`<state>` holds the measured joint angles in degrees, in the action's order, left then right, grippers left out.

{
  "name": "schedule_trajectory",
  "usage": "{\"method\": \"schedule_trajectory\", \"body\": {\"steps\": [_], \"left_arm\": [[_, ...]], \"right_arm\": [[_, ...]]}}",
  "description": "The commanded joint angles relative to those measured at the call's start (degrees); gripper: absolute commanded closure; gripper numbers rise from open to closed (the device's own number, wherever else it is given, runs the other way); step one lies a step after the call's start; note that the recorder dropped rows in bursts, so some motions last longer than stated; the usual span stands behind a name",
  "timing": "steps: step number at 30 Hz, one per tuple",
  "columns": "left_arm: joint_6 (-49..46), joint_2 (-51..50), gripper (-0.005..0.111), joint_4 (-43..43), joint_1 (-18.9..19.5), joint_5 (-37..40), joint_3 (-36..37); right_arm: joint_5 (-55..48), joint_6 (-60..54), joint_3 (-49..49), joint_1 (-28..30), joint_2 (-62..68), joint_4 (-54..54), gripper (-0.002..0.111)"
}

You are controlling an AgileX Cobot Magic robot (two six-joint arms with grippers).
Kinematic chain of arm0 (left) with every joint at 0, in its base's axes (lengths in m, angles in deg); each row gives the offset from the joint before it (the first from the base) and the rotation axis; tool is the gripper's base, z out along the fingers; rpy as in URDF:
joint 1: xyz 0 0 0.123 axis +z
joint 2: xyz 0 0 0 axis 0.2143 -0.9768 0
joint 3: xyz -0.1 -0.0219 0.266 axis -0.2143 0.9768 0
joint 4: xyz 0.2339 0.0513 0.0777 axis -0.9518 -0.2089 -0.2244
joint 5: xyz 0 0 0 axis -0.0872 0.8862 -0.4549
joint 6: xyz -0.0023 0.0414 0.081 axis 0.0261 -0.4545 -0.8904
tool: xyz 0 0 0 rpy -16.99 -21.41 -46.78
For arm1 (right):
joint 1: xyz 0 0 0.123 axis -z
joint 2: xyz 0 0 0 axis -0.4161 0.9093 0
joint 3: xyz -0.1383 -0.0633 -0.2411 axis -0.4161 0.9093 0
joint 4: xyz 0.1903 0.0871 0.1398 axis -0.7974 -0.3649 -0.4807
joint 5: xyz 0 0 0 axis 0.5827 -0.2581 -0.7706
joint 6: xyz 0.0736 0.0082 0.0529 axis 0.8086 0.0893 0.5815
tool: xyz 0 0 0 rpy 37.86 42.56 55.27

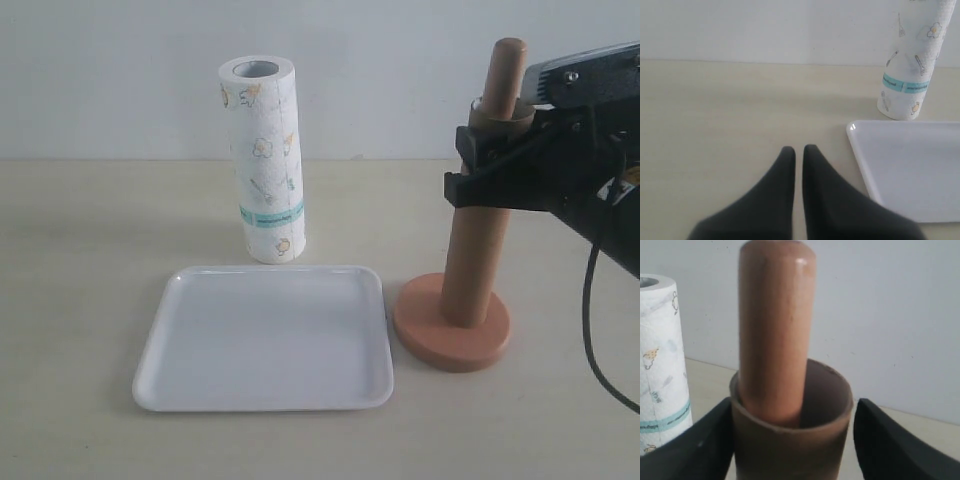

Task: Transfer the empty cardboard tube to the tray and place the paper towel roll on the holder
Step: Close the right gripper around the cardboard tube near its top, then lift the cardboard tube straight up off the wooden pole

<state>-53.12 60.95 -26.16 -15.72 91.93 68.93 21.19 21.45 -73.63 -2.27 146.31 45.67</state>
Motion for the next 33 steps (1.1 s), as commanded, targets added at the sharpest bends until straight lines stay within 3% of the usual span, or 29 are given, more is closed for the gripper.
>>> {"method": "schedule_trajectory", "body": {"steps": [1,4,6,14,26,33], "left_arm": [[-0.2,0.21,0.102,0.62,0.14,-0.07,0.2],[-0.2,0.21,0.102,0.62,0.14,-0.07,0.2],[-0.2,0.21,0.102,0.62,0.14,-0.07,0.2],[-0.2,0.21,0.102,0.62,0.14,-0.07,0.2],[-0.2,0.21,0.102,0.62,0.14,-0.07,0.2],[-0.2,0.21,0.102,0.62,0.14,-0.07,0.2]], "right_arm": [[-0.34,0.62,-0.31,-0.04,-0.12,-0.28,0.069],[-0.24,0.62,-0.31,-0.04,-0.12,-0.28,0.098],[-0.24,0.51,-0.31,-0.04,-0.12,-0.28,0.108],[1.48,0.3,-0.31,-0.04,-0.96,1.86,0.108],[-0.46,0.12,-0.41,-0.04,-11.99,2.24,0.108],[-19.15,-2.55,-9.39,-0.04,-16.08,2.24,0.108]]}}
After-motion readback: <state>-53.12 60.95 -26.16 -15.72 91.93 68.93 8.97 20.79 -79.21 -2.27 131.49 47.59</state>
